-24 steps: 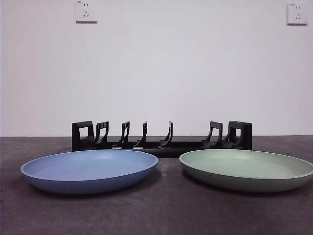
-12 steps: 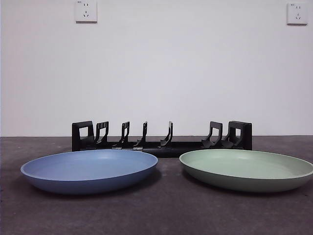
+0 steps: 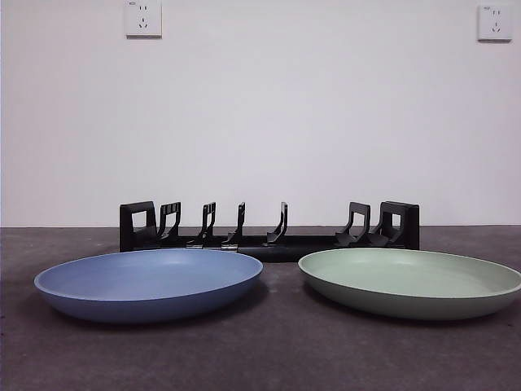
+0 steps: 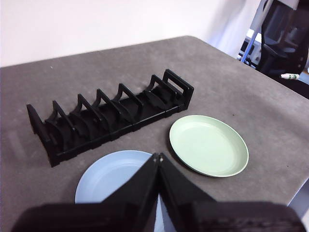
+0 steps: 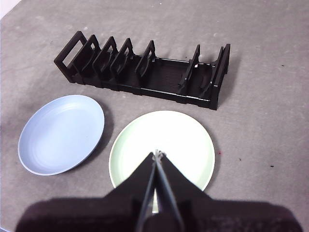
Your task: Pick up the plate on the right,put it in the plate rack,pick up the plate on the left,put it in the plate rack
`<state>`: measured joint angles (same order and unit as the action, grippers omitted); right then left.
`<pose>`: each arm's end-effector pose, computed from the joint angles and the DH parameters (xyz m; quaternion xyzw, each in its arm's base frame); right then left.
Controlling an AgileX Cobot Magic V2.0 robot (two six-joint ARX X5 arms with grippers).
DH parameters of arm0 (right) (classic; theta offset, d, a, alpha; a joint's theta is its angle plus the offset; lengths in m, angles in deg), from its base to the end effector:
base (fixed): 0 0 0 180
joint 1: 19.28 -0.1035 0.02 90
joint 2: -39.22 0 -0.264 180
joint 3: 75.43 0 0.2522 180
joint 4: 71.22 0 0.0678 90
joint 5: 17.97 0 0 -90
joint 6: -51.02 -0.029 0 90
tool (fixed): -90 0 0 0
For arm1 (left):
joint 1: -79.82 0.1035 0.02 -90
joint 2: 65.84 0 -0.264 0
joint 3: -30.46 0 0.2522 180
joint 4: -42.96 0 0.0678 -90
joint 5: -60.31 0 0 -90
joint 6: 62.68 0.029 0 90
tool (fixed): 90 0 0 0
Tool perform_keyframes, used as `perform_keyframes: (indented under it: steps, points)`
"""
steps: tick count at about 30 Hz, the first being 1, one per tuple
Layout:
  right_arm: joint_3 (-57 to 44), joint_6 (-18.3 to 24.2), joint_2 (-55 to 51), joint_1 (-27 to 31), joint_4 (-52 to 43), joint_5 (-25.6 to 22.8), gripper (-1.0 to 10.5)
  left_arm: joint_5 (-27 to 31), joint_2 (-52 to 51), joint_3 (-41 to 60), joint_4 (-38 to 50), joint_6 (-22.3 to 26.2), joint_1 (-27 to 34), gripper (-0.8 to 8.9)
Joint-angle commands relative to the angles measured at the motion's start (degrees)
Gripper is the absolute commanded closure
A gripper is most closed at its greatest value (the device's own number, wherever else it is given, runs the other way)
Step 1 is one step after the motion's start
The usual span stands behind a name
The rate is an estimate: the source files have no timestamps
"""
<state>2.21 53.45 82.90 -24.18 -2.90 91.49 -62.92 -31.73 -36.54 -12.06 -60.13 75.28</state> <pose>0.1155 0.0196 0.3730 0.0176 0.2887 0.2077 0.9345 0.0969 -0.0236 0.3538 -0.0269 0.1788 -0.3217 0.9294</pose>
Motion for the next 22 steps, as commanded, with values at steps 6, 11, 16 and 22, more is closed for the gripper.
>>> perform_keyframes:
  steps: [6,11,16,22]
  points:
    - [0.26,0.61,-0.02,0.00,-0.55,0.13,7.9,-0.24,2.60,-3.13,0.15,0.74,-1.77,4.40]
    - [0.28,-0.94,0.83,0.00,-0.63,0.09,4.3,-0.28,3.80,-3.52,0.00,3.72,-4.55,1.85]
    - [0.57,-1.36,4.50,0.00,-0.13,0.07,4.4,-0.17,5.51,-3.52,0.11,8.96,-10.05,1.85]
    - [0.57,-1.36,16.31,0.00,0.31,-1.27,4.4,0.50,9.99,-3.52,0.15,15.28,-19.50,1.85]
